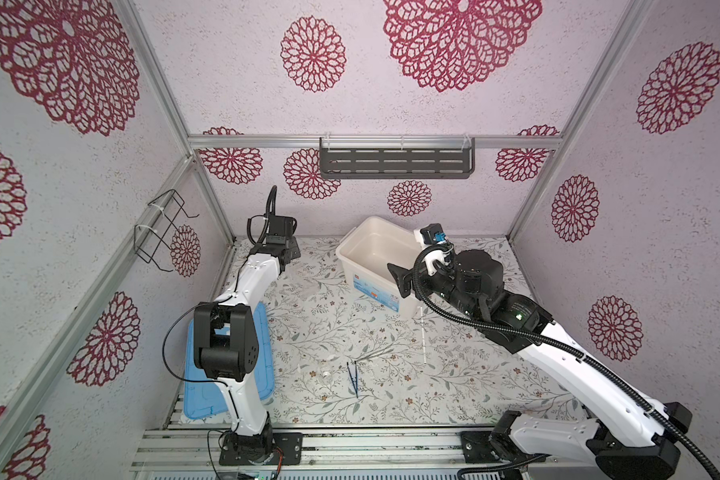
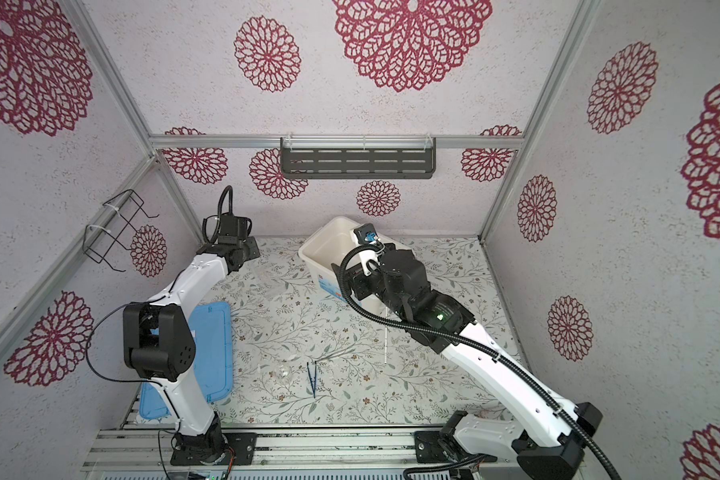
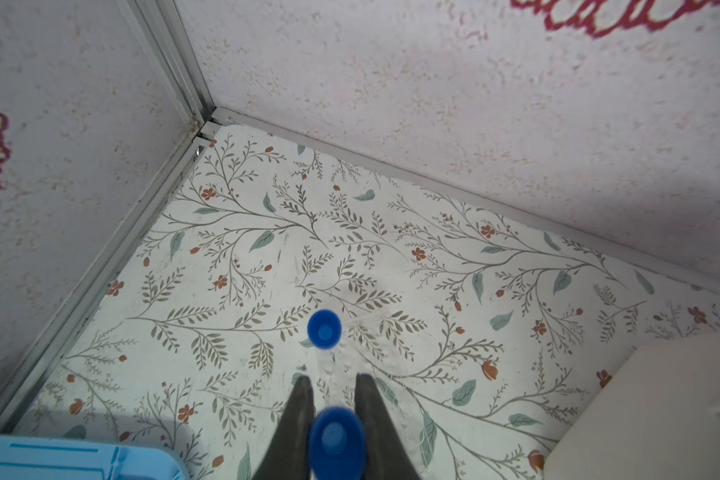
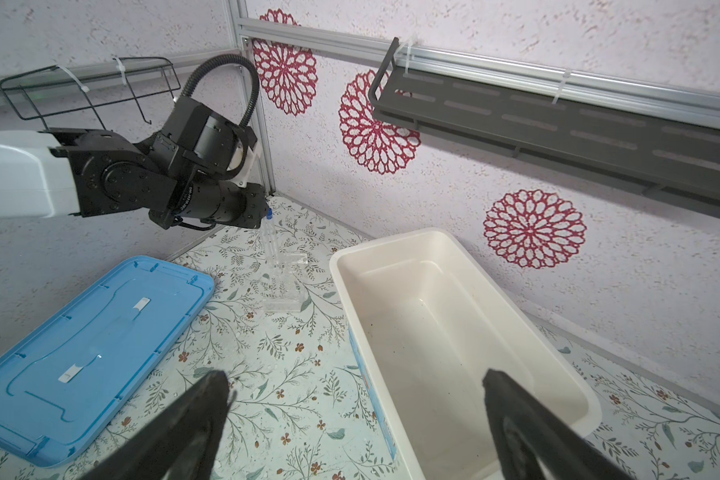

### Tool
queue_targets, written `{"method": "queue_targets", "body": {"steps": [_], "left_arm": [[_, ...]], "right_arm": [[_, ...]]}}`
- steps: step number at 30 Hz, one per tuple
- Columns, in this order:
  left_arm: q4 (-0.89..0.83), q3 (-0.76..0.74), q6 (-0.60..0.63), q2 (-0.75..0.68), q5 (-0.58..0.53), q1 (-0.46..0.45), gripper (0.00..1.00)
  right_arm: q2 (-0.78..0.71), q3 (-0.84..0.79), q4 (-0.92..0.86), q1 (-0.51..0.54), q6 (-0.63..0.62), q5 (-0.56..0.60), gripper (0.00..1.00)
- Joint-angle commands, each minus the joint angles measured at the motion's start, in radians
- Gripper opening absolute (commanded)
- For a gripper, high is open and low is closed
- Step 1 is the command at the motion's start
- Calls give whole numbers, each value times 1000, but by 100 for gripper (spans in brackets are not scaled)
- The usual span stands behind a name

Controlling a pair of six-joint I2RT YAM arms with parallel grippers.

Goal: Organize the chemistry lab equipment

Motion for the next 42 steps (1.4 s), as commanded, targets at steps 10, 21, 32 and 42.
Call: {"method": "queue_targets", "body": {"steps": [10, 21, 32, 42], "left_arm": [[-4, 20, -33, 37, 14, 13, 6], [-12, -19, -23, 23, -13, 13, 5], [-15, -6, -28, 71, -7, 8, 5], [12, -50, -16, 65, -29, -8, 10]], "right_arm": [[5, 53, 16, -4, -20, 2, 99], [2, 45, 23, -4, -12, 1, 99], [2, 42, 39, -4, -11, 2, 99], [9, 45, 51, -4, -4, -8, 99]]}}
